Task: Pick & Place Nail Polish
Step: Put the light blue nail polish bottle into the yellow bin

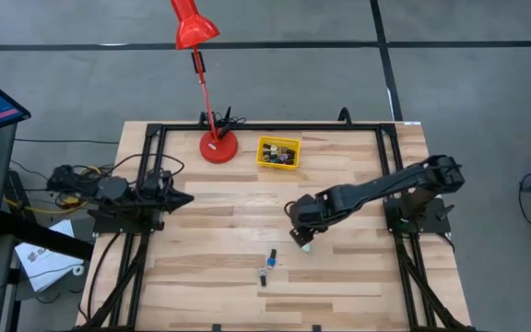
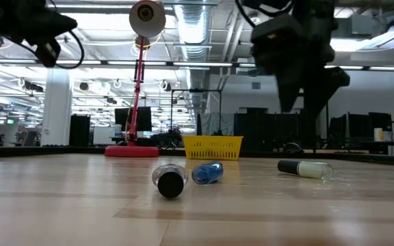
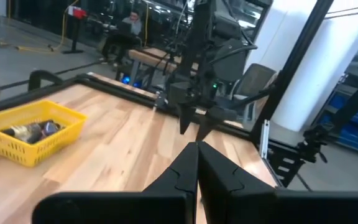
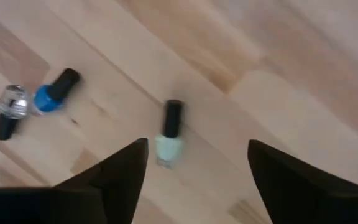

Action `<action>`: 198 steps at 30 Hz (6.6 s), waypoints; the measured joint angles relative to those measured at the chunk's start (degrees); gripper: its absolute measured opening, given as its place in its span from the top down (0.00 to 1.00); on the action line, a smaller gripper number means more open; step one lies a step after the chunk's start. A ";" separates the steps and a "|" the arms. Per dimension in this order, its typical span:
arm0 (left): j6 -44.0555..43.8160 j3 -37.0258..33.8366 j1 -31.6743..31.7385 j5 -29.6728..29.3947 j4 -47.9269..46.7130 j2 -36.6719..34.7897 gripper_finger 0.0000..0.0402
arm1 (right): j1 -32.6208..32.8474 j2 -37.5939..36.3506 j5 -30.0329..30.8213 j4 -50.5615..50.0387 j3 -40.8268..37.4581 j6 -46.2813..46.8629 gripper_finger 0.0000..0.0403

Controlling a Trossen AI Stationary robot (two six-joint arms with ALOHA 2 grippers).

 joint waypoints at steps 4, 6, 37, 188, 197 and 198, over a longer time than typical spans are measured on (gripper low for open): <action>-0.81 -3.86 -0.24 0.00 1.02 -2.42 1.00 | 1.49 3.71 -0.34 6.28 0.00 1.49 0.32; -1.94 -6.22 -0.24 0.12 3.30 -3.28 1.00 | 1.95 5.36 -1.10 8.47 0.02 2.30 0.32; 2.80 -11.30 -0.15 1.05 12.11 -1.98 1.00 | 4.31 15.69 -1.98 2.83 3.23 4.72 0.69; 2.48 -11.28 -0.15 1.46 17.28 1.52 1.00 | -3.05 11.68 49.37 73.20 -14.88 -39.84 0.39; 2.48 -11.28 -0.13 1.46 17.49 2.02 1.00 | -7.76 19.77 48.24 78.91 -14.82 -32.57 0.39; 2.48 -11.28 -0.15 1.46 17.50 2.04 1.00 | -8.19 20.08 47.50 79.13 -14.82 -32.49 0.39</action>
